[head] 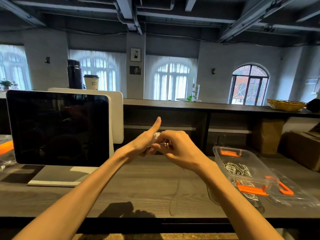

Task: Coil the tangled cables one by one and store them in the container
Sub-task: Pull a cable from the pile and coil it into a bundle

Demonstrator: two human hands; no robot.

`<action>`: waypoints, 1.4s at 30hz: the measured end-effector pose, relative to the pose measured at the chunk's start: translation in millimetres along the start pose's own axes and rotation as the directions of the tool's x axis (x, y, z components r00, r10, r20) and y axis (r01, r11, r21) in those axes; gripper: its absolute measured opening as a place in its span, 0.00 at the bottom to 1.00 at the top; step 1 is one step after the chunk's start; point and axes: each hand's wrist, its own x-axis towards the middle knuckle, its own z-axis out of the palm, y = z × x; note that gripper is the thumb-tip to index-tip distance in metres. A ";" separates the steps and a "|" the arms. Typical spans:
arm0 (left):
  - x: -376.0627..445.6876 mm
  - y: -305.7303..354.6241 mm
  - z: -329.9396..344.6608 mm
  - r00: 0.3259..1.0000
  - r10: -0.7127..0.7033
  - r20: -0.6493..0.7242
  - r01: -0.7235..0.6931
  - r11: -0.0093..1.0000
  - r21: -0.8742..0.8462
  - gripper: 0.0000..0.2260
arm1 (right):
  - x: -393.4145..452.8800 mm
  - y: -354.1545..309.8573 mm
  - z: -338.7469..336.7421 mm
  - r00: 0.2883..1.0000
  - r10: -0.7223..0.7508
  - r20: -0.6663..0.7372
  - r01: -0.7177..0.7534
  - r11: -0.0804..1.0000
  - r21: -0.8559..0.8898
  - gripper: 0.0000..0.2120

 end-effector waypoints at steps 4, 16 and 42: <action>-6.6 -2.7 1.5 0.994 -0.061 0.087 0.062 0.998 -0.010 0.38 | -0.2 6.5 -9.5 0.993 0.017 -0.118 -0.009 0.998 0.065 0.14; -13.5 -17.5 -1.6 0.945 0.152 0.288 -0.004 0.890 -0.457 0.17 | -6.8 16.6 -22.9 0.980 0.198 0.017 -0.183 0.865 0.468 0.12; 7.7 8.0 -26.1 0.954 0.019 -0.301 -0.269 0.505 -0.820 0.19 | -38.0 75.6 47.0 0.743 0.621 0.248 -0.662 0.737 0.137 0.11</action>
